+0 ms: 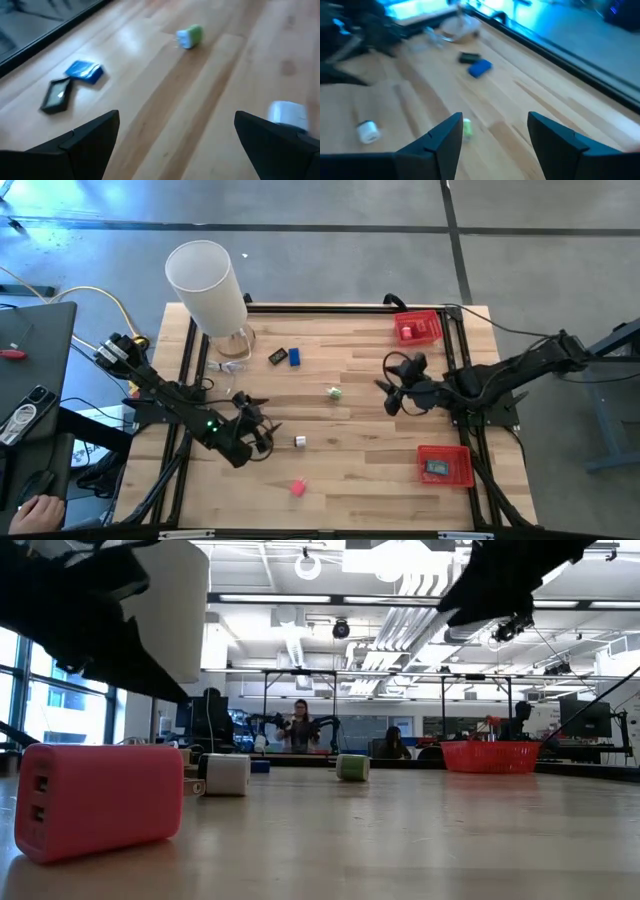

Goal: Pick & Place Office items
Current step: Put the black digital clock into the bottom red basket

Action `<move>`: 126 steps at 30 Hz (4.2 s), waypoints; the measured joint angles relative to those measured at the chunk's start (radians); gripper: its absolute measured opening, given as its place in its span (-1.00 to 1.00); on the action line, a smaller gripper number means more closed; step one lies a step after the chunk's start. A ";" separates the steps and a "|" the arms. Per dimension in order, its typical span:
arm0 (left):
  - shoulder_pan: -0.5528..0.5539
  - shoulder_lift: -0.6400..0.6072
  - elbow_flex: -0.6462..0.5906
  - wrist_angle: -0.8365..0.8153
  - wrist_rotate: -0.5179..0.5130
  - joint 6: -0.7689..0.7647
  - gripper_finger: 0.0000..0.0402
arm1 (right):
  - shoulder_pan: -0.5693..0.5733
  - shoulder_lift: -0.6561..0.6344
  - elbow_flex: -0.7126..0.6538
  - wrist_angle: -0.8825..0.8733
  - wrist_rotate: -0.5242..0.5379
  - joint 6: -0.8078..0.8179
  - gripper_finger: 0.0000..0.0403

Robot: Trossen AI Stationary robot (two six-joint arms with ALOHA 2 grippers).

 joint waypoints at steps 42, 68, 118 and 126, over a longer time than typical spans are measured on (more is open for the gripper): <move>0.238 0.172 -0.271 0.511 0.060 0.047 0.92 | 0.028 0.313 -0.013 0.534 -0.221 -0.318 0.05; 0.284 0.455 -0.268 0.741 -0.033 0.040 0.92 | 0.028 0.313 -0.013 0.537 -0.254 -0.313 0.05; 0.293 0.456 -0.273 0.814 -0.020 0.043 0.92 | 0.028 0.312 -0.013 0.535 -0.255 -0.309 0.05; 0.294 0.456 -0.271 0.809 -0.034 -0.046 0.92 | 0.028 0.312 -0.013 0.535 -0.255 -0.309 0.05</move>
